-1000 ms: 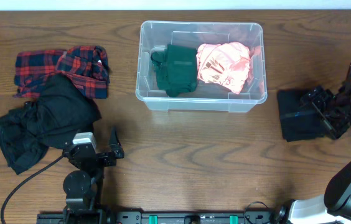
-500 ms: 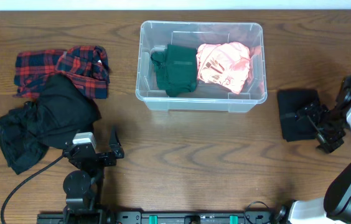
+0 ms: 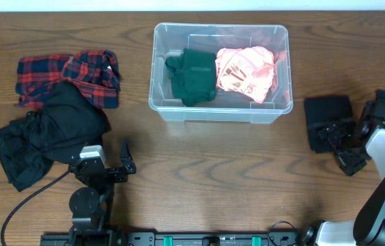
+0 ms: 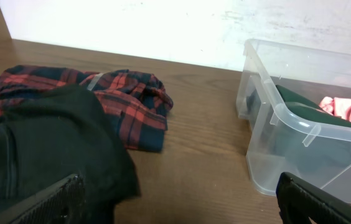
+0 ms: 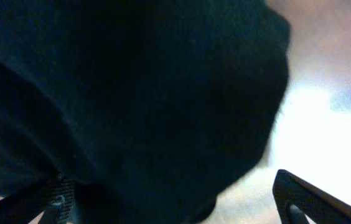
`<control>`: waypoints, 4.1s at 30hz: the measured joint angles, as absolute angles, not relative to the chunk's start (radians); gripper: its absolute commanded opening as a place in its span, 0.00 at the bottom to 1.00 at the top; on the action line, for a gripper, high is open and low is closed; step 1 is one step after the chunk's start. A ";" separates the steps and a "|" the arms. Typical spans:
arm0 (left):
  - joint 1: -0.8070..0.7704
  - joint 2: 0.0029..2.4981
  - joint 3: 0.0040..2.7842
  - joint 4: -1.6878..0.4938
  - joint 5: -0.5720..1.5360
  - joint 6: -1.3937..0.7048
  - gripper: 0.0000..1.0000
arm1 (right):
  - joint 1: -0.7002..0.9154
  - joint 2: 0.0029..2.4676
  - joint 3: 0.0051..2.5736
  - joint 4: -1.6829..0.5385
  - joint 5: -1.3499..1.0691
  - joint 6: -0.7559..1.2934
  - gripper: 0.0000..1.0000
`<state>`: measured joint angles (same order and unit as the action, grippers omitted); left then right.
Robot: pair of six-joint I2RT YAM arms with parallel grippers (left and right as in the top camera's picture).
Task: Pack container
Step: 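Move the right gripper to the folded black shirt and grasp it, then carry the black shirt over the bin beside the green shirt, then lower the black shirt into the bin and open the right gripper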
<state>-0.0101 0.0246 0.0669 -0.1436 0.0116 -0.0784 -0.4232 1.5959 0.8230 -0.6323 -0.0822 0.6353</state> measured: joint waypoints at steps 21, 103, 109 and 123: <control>-0.010 0.025 0.067 -0.144 0.012 -0.078 0.98 | -0.426 1.595 0.738 -0.223 -0.200 0.391 0.01; -0.010 0.025 0.067 -0.144 0.012 -0.078 0.98 | 0.313 1.616 0.955 0.023 -0.818 -0.130 0.01; -0.010 0.025 0.067 -0.144 0.012 -0.078 0.98 | 0.316 1.634 0.964 0.028 -0.825 -0.139 0.64; -0.010 0.025 0.067 -0.144 0.012 -0.078 0.98 | 0.326 1.650 0.968 0.043 -0.842 -0.144 0.70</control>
